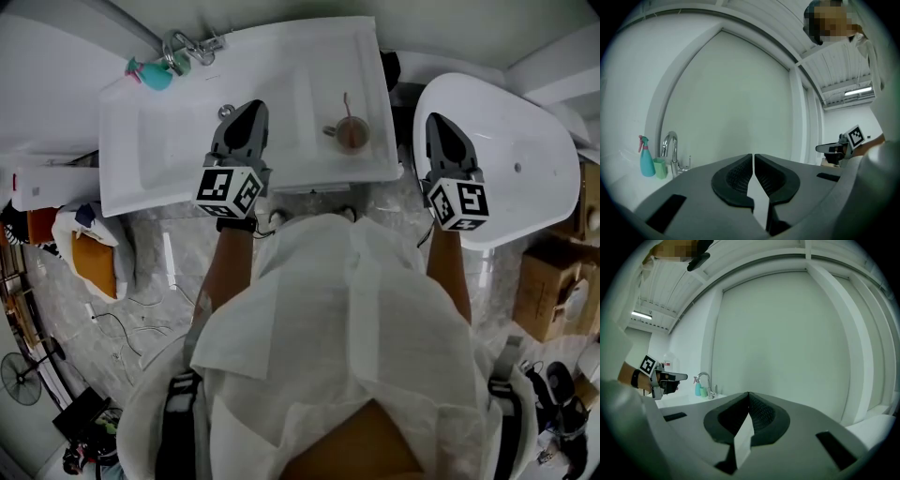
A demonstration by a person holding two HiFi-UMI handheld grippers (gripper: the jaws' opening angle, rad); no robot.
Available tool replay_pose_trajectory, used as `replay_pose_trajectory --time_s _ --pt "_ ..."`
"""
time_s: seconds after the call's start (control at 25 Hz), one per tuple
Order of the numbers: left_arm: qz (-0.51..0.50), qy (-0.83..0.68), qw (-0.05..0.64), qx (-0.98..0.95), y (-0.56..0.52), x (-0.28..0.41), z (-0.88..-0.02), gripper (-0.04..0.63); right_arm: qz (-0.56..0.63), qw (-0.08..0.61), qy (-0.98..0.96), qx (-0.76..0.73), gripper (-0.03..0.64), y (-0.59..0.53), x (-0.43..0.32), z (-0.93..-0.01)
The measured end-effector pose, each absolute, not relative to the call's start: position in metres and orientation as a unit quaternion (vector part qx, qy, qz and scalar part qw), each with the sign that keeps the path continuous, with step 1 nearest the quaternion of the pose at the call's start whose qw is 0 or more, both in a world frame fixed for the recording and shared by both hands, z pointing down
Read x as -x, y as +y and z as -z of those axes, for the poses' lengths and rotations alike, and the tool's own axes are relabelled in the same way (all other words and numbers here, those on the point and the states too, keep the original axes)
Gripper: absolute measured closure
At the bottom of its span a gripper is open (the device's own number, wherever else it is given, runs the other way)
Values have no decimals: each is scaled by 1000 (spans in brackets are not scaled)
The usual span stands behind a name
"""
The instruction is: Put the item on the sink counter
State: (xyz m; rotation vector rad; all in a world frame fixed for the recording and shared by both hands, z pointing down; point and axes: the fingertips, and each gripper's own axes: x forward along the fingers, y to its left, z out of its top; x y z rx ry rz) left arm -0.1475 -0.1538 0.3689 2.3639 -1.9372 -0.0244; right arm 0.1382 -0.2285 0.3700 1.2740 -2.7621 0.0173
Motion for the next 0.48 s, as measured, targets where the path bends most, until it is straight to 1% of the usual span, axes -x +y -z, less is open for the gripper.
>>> replay_pose_trajectory --time_s 0.48 --pt "3 -641 56 -765 -143 165 -375 568 5 70 -912 -404 607 -227 -109 -372"
